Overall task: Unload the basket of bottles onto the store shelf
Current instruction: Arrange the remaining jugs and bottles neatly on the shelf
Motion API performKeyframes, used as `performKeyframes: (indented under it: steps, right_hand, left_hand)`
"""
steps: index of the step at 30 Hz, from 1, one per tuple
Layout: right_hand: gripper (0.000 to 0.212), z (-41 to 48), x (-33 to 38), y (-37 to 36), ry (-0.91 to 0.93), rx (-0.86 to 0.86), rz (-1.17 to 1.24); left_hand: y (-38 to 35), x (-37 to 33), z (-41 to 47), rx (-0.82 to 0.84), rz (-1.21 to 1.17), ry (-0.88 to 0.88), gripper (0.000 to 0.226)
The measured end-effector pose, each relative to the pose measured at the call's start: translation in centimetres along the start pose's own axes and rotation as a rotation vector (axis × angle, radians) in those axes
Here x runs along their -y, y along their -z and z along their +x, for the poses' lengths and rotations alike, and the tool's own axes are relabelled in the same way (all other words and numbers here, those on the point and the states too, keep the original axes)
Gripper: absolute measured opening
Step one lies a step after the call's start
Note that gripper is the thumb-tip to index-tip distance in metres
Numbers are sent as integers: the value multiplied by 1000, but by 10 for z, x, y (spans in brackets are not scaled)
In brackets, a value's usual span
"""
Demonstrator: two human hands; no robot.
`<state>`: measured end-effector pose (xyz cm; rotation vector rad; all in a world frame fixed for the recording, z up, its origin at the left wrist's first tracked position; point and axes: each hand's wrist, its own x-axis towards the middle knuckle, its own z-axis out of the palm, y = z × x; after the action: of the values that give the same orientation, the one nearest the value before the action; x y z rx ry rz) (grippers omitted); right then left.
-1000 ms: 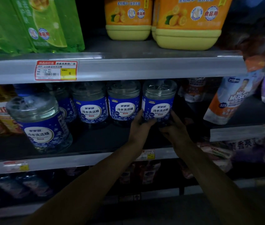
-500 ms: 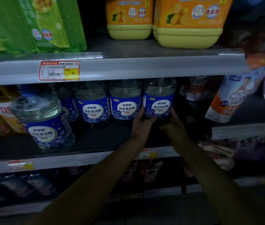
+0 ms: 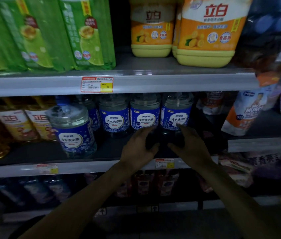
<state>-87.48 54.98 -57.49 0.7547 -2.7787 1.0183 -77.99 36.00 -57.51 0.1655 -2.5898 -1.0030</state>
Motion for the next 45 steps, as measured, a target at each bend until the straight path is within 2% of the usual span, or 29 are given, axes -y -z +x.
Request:
performKeyframes:
  steps: [6, 10, 15, 20, 23, 25, 28, 30, 34, 41, 45]
  right_hand:
    - [98, -16, 46, -2, 40, 109, -86]
    - [98, -22, 88, -18, 119, 176, -58]
    - [102, -19, 135, -53, 201, 257, -63]
    - [103, -16, 167, -86, 311, 289, -100]
    - [98, -14, 180, -101, 293, 350, -72]
    - [96, -12, 189, -109, 265, 381, -1]
    - [96, -10, 199, -124, 221, 377, 141]
    - [96, -9, 203, -133, 179, 377, 205]
    - [93, -7, 209, -146, 128, 370, 318]
    - [87, -5, 215, -167, 90, 364, 414]
    - [81, -2, 218, -176, 44, 303, 475]
  left_hand:
    - [44, 30, -50, -86, 328, -89, 76]
    - [76, 49, -67, -107, 381, -20, 78]
    - [113, 76, -89, -271, 367, 57, 74]
    - [137, 104, -105, -350, 568, -54, 66]
    - [149, 113, -107, -411, 569, -18, 64]
    - [156, 122, -109, -424, 525, 27, 61]
    - [164, 133, -108, -464, 328, 152, 57]
    - [168, 138, -102, -482, 142, 236, 62]
    - [174, 144, -86, -437, -200, 296, 77]
    - [184, 162, -76, -396, -385, 318, 74]
    - [184, 164, -75, -419, -375, 296, 71]
